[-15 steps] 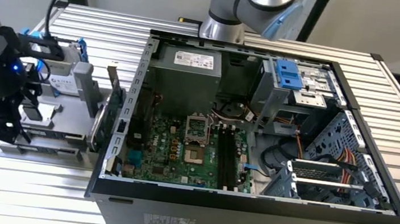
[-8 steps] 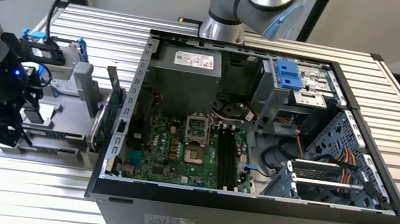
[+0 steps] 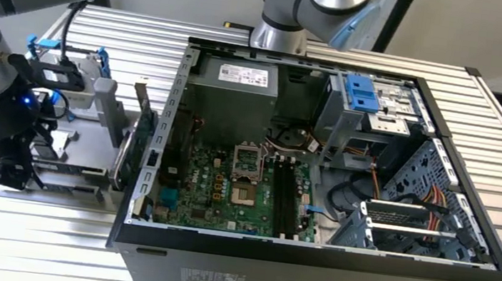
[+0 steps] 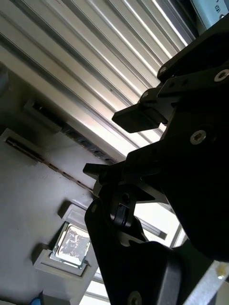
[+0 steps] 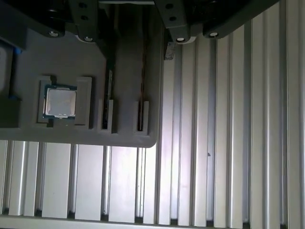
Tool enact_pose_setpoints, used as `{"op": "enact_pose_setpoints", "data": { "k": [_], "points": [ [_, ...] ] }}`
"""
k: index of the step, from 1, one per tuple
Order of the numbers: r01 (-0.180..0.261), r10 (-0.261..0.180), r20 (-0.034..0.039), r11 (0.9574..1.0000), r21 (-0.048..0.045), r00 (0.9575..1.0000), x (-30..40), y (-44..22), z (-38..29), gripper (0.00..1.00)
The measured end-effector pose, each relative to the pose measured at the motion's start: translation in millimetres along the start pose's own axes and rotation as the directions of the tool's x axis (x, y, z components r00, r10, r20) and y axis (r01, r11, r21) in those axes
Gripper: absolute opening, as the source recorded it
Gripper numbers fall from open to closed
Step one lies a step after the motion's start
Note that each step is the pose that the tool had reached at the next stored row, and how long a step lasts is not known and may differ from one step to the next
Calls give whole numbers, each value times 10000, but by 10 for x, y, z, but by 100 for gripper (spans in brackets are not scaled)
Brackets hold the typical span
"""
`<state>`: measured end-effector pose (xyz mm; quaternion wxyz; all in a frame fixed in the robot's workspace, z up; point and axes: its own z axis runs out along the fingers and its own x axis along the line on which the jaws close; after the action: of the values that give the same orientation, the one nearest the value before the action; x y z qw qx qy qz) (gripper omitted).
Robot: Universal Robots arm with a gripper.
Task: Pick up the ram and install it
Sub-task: 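Pick up the ram and move it above insertion slot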
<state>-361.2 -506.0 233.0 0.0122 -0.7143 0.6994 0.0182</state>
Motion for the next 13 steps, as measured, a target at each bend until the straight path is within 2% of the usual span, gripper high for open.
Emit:
{"op": "enact_pose_setpoints", "data": {
  "k": [7, 13],
  "points": [
    [-16, 16, 15, 10000, 1, 10000, 3, -1, 99, 100],
    [-194, 194, 20, 9998, 9, 9998, -9, -9, 175, 100]
  ]
}}
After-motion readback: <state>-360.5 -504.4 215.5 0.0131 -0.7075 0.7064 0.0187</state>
